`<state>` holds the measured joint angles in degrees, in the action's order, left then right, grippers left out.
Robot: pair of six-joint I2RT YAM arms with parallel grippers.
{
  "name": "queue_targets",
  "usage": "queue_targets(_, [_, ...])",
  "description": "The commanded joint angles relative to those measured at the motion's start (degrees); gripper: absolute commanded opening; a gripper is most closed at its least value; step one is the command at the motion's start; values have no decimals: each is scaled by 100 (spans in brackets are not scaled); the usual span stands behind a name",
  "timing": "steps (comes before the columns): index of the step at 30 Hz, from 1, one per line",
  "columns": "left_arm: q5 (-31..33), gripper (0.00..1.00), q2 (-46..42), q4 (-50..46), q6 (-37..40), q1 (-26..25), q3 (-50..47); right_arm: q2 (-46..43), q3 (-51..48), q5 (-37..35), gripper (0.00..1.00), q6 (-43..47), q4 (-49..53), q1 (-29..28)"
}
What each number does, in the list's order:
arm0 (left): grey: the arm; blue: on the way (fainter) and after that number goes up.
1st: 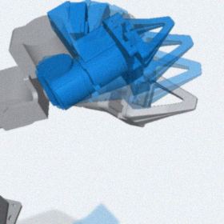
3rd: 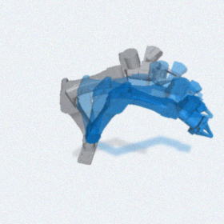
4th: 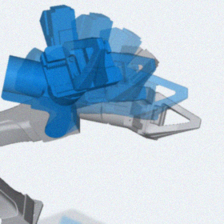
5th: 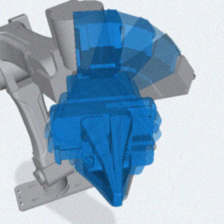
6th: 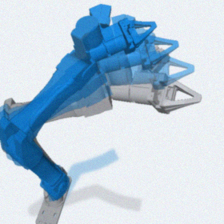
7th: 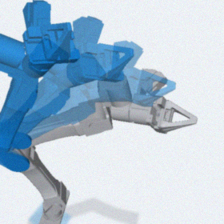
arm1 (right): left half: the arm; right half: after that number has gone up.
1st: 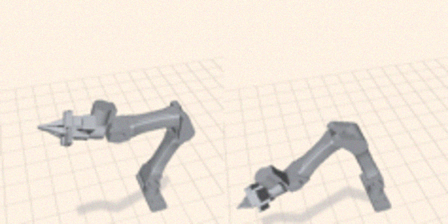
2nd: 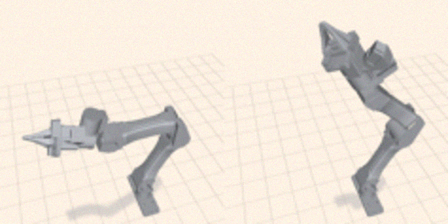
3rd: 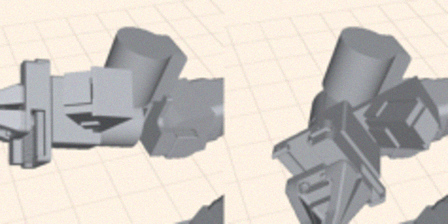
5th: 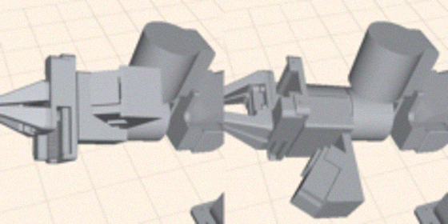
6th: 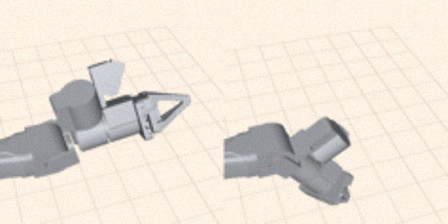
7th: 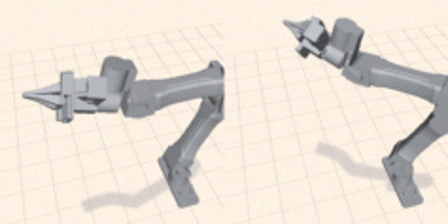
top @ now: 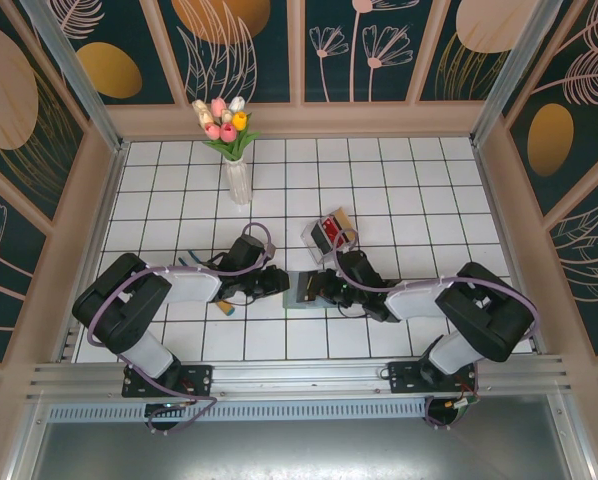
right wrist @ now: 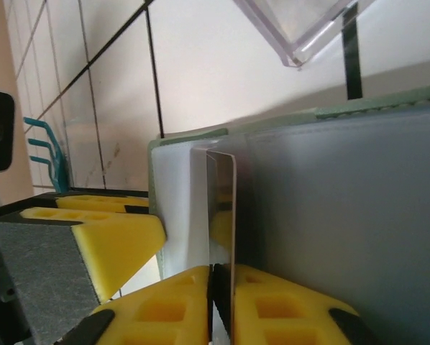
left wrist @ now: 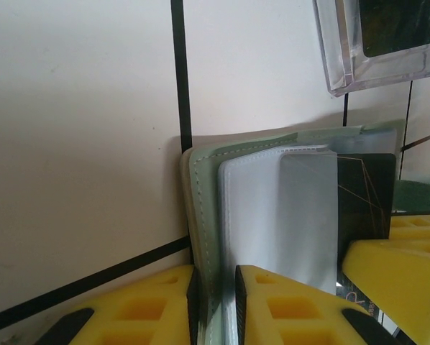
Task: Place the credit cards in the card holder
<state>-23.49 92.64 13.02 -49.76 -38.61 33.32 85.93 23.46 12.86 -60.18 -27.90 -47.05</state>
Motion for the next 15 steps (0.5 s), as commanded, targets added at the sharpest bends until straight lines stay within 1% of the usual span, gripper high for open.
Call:
queue_targets(1, [152, 22, 92, -282, -10, -61, -94, -295, 162, -239, 24, 246, 899, -62])
queue_targets(5, [195, 21, 74, -292, -3, -60, -124, -554, 210, -418, 36, 390, 1475, -59])
queue_targets(9, [202, 21, 74, -255, -18, -68, -165, -566, 223, -390, 38, 443, 1625, -31])
queue_targets(11, [187, 21, 87, -248, -28, -65, -160, -494, 246, -368, 37, 437, 1617, -33])
queue_targets(15, [169, 21, 96, -247, -26, -67, -125, -204, 318, -140, 20, 464, 1295, -41])
